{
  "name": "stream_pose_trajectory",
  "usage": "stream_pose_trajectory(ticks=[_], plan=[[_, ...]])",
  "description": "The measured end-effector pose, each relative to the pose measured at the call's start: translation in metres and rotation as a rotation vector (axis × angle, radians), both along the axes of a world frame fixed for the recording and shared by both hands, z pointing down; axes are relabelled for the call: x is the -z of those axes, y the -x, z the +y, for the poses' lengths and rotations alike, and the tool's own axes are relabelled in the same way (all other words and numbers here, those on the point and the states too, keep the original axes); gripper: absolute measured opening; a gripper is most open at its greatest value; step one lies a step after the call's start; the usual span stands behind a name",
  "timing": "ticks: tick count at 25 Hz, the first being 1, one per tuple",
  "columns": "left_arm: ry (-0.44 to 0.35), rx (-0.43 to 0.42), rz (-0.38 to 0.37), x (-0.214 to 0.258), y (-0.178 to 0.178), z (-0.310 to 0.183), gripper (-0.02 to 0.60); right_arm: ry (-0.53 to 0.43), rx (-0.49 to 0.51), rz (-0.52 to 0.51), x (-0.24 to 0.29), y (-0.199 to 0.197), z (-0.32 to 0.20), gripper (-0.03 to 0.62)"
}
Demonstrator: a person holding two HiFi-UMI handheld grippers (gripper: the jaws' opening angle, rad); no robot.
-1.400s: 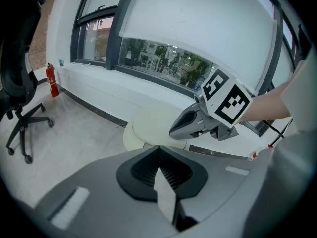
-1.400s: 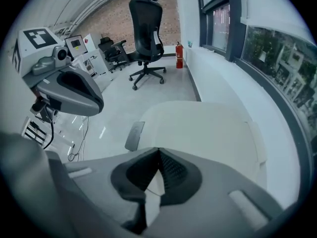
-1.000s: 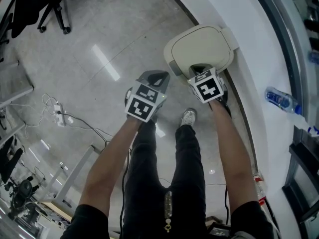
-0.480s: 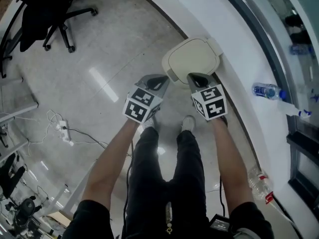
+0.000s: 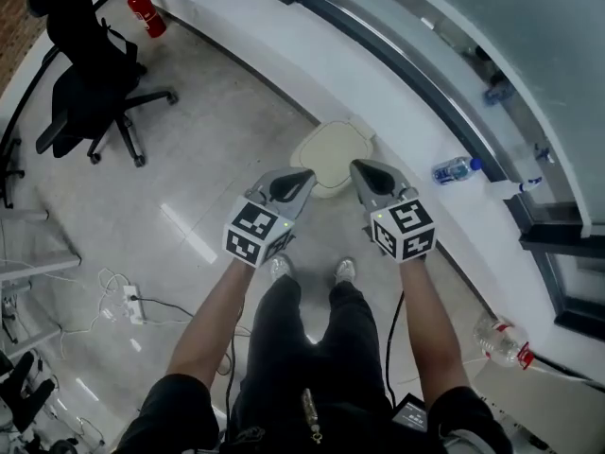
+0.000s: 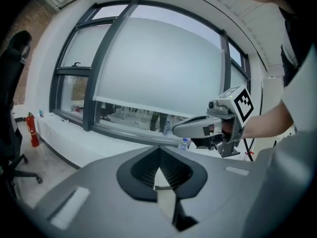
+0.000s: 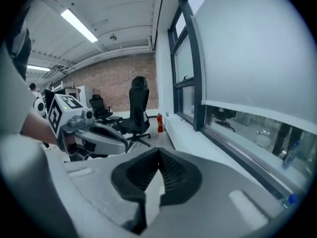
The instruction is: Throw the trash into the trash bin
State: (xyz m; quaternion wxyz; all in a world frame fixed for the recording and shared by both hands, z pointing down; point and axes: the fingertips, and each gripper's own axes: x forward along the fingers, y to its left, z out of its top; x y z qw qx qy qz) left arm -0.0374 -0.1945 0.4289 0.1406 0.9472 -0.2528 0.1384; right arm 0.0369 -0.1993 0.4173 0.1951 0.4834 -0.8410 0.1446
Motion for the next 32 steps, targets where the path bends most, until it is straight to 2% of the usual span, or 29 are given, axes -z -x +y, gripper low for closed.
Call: stream_pose_trajectory(ticks=[3, 7, 12, 13, 15, 17, 19, 22, 26, 32], plan=[[-0.015, -0.005, 0.022, 0.04, -0.003, 0.017, 0.006, -0.088, 0.013, -0.024, 0.052, 0.004, 0.02, 0.002], [0.018, 0.012, 0.069, 0.083, -0.007, 0.052, 0.006, -0.155, 0.058, -0.046, 0.104, 0.005, 0.054, 0.003], [-0.016, 0.065, 0.091, 0.132, -0.015, 0.098, 0.006, -0.249, 0.053, -0.135, 0.16, -0.007, 0.102, 0.003], [-0.026, 0.076, 0.093, 0.142, -0.017, 0.109, 0.006, -0.253, 0.054, -0.165, 0.168, -0.008, 0.114, 0.011], [-0.045, 0.097, 0.095, 0.161, -0.023, 0.132, 0.006, -0.238, 0.064, -0.239, 0.181, -0.012, 0.138, 0.084], [-0.066, 0.113, 0.095, 0.179, -0.032, 0.155, 0.006, -0.231, 0.082, -0.285, 0.193, -0.016, 0.161, 0.086], [-0.092, 0.126, 0.091, 0.198, -0.039, 0.178, 0.006, -0.258, 0.093, -0.288, 0.21, -0.021, 0.185, 0.086], [-0.135, 0.136, 0.092, 0.225, -0.045, 0.209, 0.006, -0.342, 0.102, -0.267, 0.24, -0.026, 0.216, 0.008], [-0.18, 0.139, 0.112, 0.255, -0.046, 0.25, 0.006, -0.414, 0.139, -0.256, 0.273, -0.024, 0.252, 0.003], [-0.207, 0.148, 0.102, 0.279, -0.044, 0.288, 0.006, -0.452, 0.187, -0.27, 0.303, -0.021, 0.294, 0.003]])
